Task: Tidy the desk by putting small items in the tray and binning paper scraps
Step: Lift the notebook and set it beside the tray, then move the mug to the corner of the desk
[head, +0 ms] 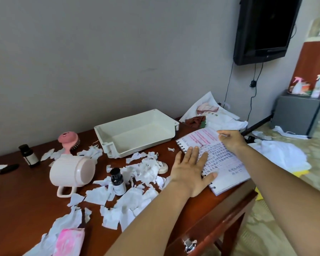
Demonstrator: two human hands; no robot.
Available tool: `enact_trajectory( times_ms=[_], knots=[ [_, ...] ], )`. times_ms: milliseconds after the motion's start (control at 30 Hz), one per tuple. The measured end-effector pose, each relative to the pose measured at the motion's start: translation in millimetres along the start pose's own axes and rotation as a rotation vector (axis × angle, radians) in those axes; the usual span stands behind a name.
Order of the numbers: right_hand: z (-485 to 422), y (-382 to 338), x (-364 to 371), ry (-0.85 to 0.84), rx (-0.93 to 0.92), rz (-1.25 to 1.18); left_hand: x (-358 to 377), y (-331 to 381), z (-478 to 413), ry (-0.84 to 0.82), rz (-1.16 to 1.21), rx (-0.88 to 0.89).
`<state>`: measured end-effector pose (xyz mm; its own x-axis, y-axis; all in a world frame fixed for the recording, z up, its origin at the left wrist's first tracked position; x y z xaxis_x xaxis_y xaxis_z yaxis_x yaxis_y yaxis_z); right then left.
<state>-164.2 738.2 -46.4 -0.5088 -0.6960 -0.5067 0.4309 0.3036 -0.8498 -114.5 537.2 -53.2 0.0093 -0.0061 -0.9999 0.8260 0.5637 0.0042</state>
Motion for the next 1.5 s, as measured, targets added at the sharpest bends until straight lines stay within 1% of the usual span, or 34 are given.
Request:
enact_trajectory(
  times_ms=[167, 267, 400, 533, 600, 733, 833, 933, 1033, 1100, 1233, 1400, 1500],
  knots=[
    [-9, 7, 1, 0.038, 0.042, 0.102, 8, 2, -10, -0.012, 0.125, -0.052],
    [-10, 4, 11, 0.031, 0.033, 0.174, 12, -1, -13, -0.007, 0.159, -0.097],
    [-6, -6, 30, -0.004, -0.045, 0.287, 13, -8, -14, -0.008, 0.138, -0.159],
    [1, -6, 47, 0.028, -0.173, 0.390, 13, -14, -9, -0.017, 0.116, -0.193],
    [5, -6, 50, 0.032, -0.204, 0.452, 13, -14, -6, -0.026, 0.114, -0.202],
    [22, -6, 52, -0.058, -0.245, 0.574, 11, -10, 5, -0.049, 0.087, -0.218],
    [34, -5, 57, -0.145, -0.274, 0.726, 10, -9, 15, -0.066, 0.073, -0.231],
    [41, -5, 57, -0.180, -0.264, 0.819, 3, -7, 20, -0.116, 0.063, -0.241],
    [50, -8, 50, -0.198, -0.240, 0.843, -16, -6, 24, -0.178, 0.104, -0.236],
    [61, -15, 45, -0.189, -0.275, 0.854, -34, -7, 30, -0.161, 0.150, -0.199],
    [84, -44, 41, -0.177, -0.387, 0.845, -66, -19, 53, -0.107, 0.105, -0.148],
    [114, -96, 53, -0.191, -0.515, 0.832, -95, -53, 102, -0.099, 0.038, -0.213],
    [135, -128, 72, -0.227, -0.596, 0.842, -115, -78, 138, -0.044, 0.030, -0.271]
  ],
)
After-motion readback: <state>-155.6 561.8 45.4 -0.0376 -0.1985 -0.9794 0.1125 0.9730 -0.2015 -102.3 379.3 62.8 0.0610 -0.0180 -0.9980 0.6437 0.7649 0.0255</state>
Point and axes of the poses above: each hand's wrist, its own z-axis away from the middle knuckle, its own x-axis out of the palm, y = z × x, the point moved 1 cm from there along -z, towards the middle knuckle, and after that the axes turned 15 degrees about x, right-handed, at the moved point
